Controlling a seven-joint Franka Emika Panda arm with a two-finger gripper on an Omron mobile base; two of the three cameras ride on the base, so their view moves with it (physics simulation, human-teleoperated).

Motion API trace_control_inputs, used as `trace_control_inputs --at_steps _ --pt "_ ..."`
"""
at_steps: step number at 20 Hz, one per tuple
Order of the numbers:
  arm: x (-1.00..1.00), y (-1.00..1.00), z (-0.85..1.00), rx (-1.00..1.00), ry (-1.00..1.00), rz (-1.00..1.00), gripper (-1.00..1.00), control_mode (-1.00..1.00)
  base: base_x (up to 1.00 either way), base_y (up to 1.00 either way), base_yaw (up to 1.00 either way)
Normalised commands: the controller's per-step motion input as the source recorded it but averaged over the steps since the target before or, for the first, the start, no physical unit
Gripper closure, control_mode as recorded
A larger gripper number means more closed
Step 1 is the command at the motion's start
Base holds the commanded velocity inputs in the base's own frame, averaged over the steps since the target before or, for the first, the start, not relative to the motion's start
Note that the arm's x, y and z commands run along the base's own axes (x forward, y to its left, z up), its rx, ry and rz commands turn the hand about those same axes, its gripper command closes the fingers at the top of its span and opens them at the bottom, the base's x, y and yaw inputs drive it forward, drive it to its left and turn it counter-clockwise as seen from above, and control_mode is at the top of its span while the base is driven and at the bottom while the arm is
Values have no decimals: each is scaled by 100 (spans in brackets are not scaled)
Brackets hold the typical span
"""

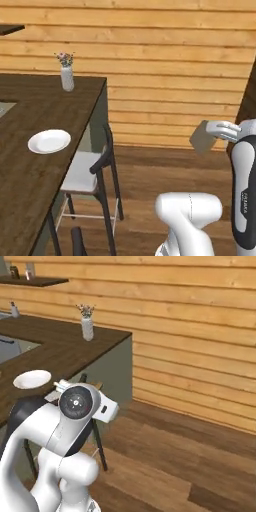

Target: Start the toaster. Once the lever pops up, take the bread to the plate on the dining counter.

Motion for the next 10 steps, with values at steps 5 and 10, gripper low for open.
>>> trace_control_inputs --at_steps 5,10 --pt "0 0 0 0 0 0 100 100 41 15 73" --pt "0 0 0 0 0 0 100 100 57 14 64"
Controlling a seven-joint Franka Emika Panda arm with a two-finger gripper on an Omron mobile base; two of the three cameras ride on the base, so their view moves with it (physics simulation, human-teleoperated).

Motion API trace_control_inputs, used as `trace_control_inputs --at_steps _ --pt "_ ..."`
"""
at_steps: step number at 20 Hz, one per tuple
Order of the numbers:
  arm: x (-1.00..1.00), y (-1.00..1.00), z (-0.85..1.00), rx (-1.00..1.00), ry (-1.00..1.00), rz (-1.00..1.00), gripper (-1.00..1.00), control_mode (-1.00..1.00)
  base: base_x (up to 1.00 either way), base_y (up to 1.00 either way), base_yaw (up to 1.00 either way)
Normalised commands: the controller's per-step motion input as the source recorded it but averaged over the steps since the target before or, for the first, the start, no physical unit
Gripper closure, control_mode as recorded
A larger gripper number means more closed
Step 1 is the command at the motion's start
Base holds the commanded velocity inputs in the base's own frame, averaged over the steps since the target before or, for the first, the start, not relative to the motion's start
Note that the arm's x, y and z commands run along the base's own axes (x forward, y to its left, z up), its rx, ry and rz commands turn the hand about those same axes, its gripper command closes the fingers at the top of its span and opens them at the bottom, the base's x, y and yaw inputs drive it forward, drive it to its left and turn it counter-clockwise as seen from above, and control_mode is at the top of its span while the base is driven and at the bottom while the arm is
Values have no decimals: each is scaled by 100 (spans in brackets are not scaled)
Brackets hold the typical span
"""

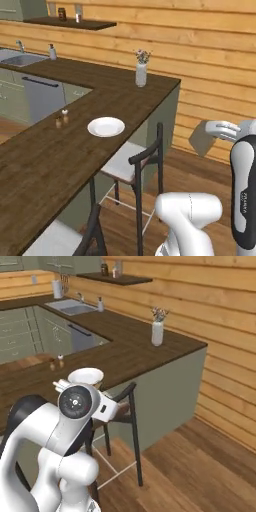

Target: Start the toaster. Once the lever pops up, take the bread to the plate on the dining counter.

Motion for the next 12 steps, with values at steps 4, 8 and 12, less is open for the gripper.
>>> trace_control_inputs --at_steps 4,8,12 --pt "0 0 0 0 0 0 100 100 50 30 62" --pt "0 0 0 0 0 0 100 100 52 33 63" --pt "0 0 0 0 0 0 100 100 64 27 61"
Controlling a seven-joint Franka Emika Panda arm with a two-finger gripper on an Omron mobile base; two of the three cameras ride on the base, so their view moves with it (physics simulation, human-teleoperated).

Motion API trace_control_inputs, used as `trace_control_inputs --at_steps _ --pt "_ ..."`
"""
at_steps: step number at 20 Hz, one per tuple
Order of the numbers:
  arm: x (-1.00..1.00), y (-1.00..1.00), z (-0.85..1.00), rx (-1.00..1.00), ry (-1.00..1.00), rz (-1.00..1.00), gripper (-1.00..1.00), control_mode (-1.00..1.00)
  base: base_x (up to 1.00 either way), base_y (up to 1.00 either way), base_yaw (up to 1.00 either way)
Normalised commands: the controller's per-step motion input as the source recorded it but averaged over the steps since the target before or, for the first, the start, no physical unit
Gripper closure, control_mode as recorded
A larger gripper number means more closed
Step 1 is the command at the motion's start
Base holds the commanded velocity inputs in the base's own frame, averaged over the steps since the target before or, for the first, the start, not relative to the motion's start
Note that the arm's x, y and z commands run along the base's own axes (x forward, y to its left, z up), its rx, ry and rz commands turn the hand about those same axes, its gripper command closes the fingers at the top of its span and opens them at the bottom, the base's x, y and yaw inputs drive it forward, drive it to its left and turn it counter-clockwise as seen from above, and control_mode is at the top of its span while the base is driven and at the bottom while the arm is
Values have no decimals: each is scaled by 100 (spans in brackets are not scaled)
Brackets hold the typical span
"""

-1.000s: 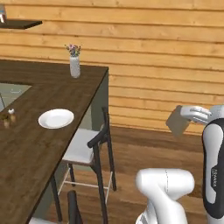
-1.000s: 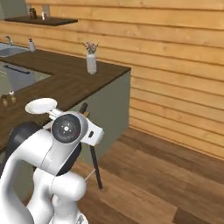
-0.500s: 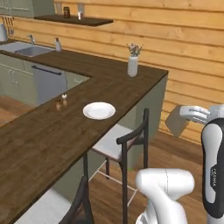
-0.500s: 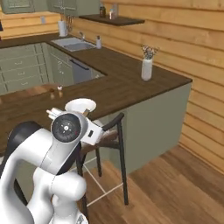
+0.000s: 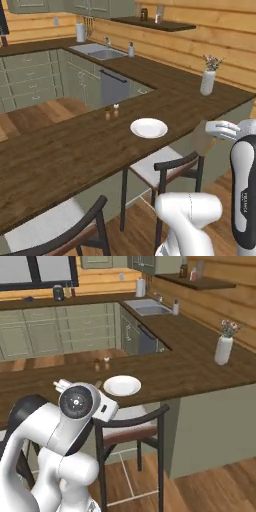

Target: Start the toaster. Once the lever pops up, take the bread to the plate on the dining counter.

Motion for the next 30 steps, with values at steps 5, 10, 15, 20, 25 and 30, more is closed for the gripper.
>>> trace_control_inputs --at_steps 5,10,15,20,25,30 --pt "0 0 0 0 0 0 100 100 60 26 61" --pt "0 0 0 0 0 0 100 100 59 26 60" --pt "0 0 0 0 0 0 100 100 67 19 58" --pt "51 8 -18 -10 4 28 100 -100 31 7 22" --pt "86 0 -14 -12 7 31 100 -100 0 0 0" --pt "77 -14 0 -1 1 22 100 -100 0 0 0"
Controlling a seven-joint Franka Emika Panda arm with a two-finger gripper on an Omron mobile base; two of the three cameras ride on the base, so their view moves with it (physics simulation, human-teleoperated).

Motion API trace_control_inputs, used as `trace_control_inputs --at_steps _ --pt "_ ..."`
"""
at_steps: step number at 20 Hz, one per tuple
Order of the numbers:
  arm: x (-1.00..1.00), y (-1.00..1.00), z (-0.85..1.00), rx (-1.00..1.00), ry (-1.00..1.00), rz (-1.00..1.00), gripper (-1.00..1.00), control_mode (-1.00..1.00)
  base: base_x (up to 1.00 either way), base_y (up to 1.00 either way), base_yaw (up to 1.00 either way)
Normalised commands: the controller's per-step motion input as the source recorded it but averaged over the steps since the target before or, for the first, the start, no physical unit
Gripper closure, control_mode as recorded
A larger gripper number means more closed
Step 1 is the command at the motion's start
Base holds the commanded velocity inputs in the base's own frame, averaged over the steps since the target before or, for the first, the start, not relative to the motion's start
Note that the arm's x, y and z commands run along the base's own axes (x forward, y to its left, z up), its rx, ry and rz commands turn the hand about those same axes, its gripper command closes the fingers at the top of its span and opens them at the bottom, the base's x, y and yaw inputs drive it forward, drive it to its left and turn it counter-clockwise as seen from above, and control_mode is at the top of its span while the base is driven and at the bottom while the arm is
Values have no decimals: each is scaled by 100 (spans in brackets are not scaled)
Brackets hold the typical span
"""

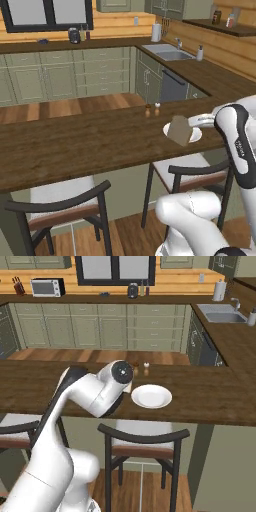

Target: Start the toaster. Once the lever pops up, take the bread to the plate on the dining counter.

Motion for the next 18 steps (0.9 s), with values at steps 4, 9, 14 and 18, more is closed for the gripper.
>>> trace_control_inputs --at_steps 4,9,14,18 --pt "77 -39 -18 0 1 18 100 -100 0 0 0" --pt "88 -43 -22 0 5 17 100 -100 0 0 0" --pt "99 -53 -8 0 13 13 100 -100 0 0 0" --pt "73 -78 -28 0 17 9 100 -100 0 0 0"
